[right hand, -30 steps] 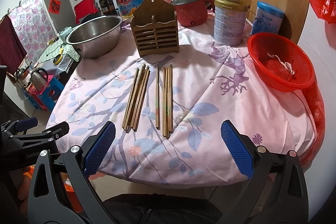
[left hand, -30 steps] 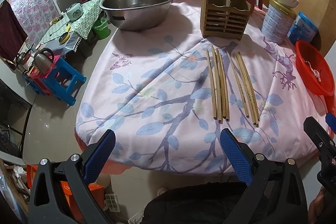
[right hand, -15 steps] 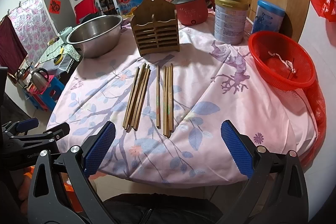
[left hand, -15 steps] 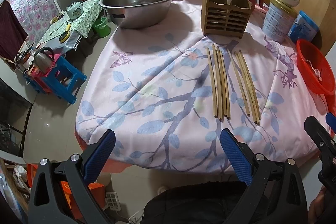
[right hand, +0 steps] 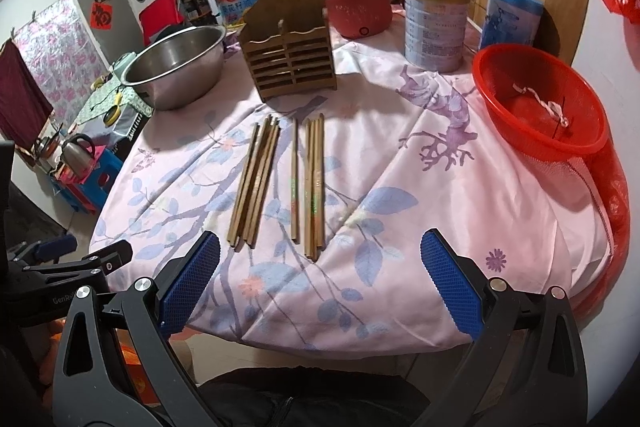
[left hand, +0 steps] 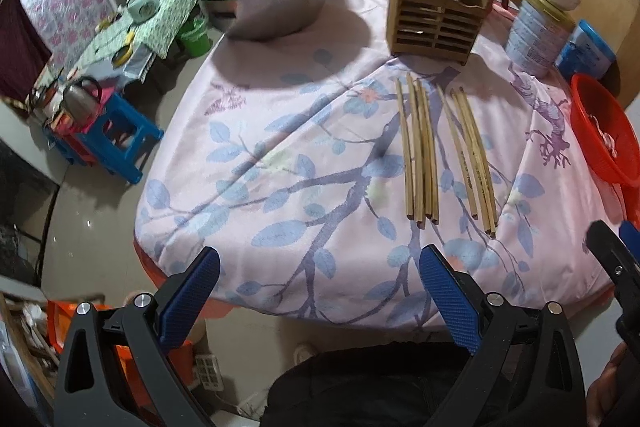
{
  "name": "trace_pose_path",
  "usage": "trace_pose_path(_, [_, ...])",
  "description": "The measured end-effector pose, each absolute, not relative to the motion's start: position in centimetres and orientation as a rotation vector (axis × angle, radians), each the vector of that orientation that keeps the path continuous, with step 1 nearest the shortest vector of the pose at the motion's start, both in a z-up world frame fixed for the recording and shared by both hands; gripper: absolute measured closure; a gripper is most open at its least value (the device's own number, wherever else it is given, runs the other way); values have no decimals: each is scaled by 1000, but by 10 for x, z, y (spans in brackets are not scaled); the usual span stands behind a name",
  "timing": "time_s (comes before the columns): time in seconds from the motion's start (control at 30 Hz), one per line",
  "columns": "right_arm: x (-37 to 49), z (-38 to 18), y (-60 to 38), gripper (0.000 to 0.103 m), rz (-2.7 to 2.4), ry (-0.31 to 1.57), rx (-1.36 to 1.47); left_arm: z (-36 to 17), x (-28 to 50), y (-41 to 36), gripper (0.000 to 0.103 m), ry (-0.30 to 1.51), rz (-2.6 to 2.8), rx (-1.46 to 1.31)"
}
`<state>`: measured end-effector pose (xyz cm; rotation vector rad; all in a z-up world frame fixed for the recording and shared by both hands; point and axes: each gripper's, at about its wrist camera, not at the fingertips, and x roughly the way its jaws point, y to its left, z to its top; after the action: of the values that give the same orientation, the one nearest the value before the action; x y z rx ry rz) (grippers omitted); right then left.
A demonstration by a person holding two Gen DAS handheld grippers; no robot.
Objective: Organize utensils
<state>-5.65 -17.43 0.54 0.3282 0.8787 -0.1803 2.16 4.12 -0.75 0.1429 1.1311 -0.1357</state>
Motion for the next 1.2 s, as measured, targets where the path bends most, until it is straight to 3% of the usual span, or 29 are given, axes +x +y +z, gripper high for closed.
trace_pose_path(0.57, [-92,-24,-235,6,-181,935,345,-77,17,28,6,1234,-81,136])
trace_pose_path(1.2, [-86,-18,-230,6,-455,923,402,-113,105,-24,5,1250,-391,280])
